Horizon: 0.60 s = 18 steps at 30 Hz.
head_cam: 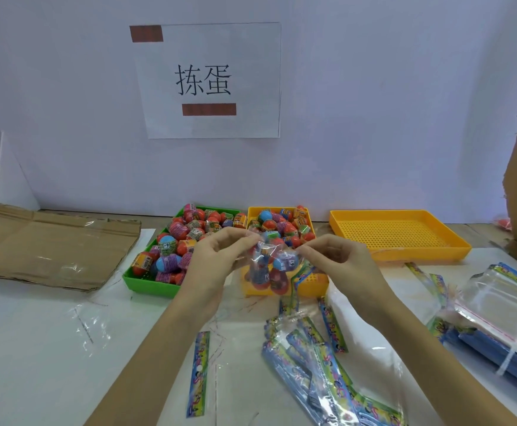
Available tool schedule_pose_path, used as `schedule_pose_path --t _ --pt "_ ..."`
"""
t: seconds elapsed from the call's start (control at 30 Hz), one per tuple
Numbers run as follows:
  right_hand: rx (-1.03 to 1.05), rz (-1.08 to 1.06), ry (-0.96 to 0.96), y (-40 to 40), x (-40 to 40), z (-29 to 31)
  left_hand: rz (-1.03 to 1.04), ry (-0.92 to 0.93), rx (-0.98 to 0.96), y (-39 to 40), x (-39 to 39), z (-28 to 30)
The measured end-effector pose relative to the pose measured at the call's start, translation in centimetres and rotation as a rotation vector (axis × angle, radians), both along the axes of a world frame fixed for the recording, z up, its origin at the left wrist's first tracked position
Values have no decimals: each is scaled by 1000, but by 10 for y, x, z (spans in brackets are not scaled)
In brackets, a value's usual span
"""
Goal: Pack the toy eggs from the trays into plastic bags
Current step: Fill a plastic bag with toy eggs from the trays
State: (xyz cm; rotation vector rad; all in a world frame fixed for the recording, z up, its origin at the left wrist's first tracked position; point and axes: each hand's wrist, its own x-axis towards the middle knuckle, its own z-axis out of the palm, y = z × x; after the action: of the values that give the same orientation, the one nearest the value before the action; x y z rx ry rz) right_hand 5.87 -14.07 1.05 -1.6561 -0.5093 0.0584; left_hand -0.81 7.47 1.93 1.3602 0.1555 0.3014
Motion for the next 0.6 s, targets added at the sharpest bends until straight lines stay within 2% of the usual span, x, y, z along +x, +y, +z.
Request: schedule_pose_path --t 0.13,0.2,0.33,0.43,0.6 --pt "204 -77 128 -1 5 1 42 -2 -217 1 5 -1" --pt "165 -147 82 -4 8 2 73 -3 -294 6 6 1" --pt "145 -83 106 -4 7 7 60 -2 -250 11 4 3" --pt "51 -4 67 3 0 4 31 5 -213 2 3 1" --pt "54 -72 -59 8 -6 0 -17 -19 -169 -7 2 0"
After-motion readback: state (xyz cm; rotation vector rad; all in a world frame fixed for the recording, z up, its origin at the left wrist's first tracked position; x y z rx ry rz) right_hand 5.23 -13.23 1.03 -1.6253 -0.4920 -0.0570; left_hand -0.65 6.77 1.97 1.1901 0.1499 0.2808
